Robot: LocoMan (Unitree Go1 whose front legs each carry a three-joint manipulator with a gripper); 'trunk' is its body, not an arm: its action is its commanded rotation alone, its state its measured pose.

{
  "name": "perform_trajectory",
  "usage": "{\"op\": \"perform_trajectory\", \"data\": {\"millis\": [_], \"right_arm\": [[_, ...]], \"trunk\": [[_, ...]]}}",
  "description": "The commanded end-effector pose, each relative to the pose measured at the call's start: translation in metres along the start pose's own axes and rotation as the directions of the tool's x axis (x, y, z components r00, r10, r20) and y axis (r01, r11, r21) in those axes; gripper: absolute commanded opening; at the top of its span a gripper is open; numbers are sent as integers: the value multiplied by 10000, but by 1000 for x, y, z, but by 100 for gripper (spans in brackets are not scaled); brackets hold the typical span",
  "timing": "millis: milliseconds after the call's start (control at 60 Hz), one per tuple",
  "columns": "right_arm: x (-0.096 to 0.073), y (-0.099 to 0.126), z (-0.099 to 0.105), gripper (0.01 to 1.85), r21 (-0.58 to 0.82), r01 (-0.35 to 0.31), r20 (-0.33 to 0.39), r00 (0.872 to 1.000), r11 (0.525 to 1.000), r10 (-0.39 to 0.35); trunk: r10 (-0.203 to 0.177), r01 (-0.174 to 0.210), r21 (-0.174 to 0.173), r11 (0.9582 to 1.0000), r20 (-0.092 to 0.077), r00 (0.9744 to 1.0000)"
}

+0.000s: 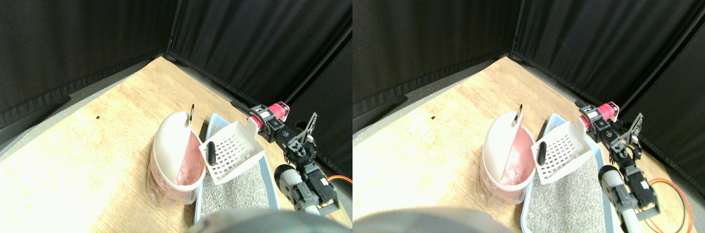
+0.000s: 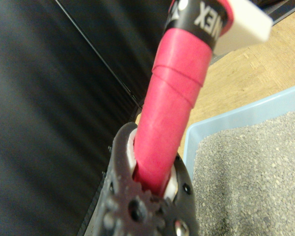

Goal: Scoop (unimanual)

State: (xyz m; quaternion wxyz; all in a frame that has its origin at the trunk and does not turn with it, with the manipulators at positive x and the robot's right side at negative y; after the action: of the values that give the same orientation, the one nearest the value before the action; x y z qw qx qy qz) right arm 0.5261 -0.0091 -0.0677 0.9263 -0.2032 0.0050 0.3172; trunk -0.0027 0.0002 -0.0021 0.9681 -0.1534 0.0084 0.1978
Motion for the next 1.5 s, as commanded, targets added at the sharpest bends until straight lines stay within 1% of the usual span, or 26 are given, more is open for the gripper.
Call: {"op": "perform_trajectory", "data": {"millis": [17,183,200,250,300,317,383,450,500,600,717,733,817,967,1050,1167,1200,1267,1300,1317,1333,1383,1417,1450,1500], "right_arm": [[-1,-1,20,14,-74,186,859,9961,9998,-179],[-2,-3,23,11,39,189,990,9949,9998,-192],[-3,-5,25,21,121,241,1193,9925,9996,-253],[-3,-6,26,16,65,265,1214,9922,9996,-271],[-5,-6,28,5,-21,210,1290,9914,9998,-206],[-5,-6,28,5,-21,210,1290,9914,9998,-206],[-6,-4,30,6,-99,231,1205,9925,9997,-218],[-6,-3,30,19,-174,281,1113,9934,9995,-260],[-6,-1,30,23,-347,386,978,9946,9987,-351],[-5,1,28,22,-499,481,736,9963,9976,-444],[-5,2,26,21,-623,398,781,9963,9973,-349],[-4,2,26,21,-656,352,807,9963,9972,-299],[-4,2,27,24,-672,447,717,9966,9967,-399],[-4,1,28,21,-375,504,738,9961,9980,-475],[-4,-1,27,23,-358,473,819,9957,9982,-443],[-4,-2,26,24,-347,527,771,9958,9980,-499],[-4,-2,25,24,-264,572,765,9956,9980,-550],[-6,-5,23,10,141,599,882,9942,9981,-609],[-7,-7,20,14,516,682,914,9932,9963,-727],[-7,-9,19,12,856,735,963,9920,9936,-817],[-8,-10,18,6,973,755,996,9914,9924,-852],[-9,-12,16,5,1250,828,1080,9894,9887,-965],[-10,-16,12,5,1830,1124,1038,9857,9767,-1329],[-11,-18,11,5,2040,1159,1061,9845,9721,-1397],[-13,-22,7,5,2445,1381,1173,9783,9598,-1706]], "trunk": [[291,-291,-41,9996,59,9996],[289,-289,-57,9996,66,9996],[284,-284,-60,9996,63,9996],[284,-284,-60,9996,63,9996],[284,-284,-60,9996,63,9996],[284,-284,-60,9996,63,9996],[242,-241,-49,9997,69,9997],[242,-241,-49,9997,69,9997],[242,-241,-49,9997,69,9997],[242,-241,-49,9997,69,9997],[242,-241,-49,9997,69,9997],[254,-254,-26,9997,33,9997],[249,-249,-17,9997,26,9997],[248,-248,-13,9997,16,9997],[233,-233,2,9997,-20,9997],[208,-208,28,9998,-21,9998],[204,-204,32,9998,-17,9998],[164,-164,93,9998,-30,9999],[131,-131,119,9998,-28,9999],[105,-105,142,9998,-37,9999],[94,-94,150,9998,-41,9999],[47,-46,193,9998,-52,10000],[-12,13,236,9997,-69,10000],[-64,66,273,9996,-85,9999],[-135,139,333,9994,-114,9998]]}}
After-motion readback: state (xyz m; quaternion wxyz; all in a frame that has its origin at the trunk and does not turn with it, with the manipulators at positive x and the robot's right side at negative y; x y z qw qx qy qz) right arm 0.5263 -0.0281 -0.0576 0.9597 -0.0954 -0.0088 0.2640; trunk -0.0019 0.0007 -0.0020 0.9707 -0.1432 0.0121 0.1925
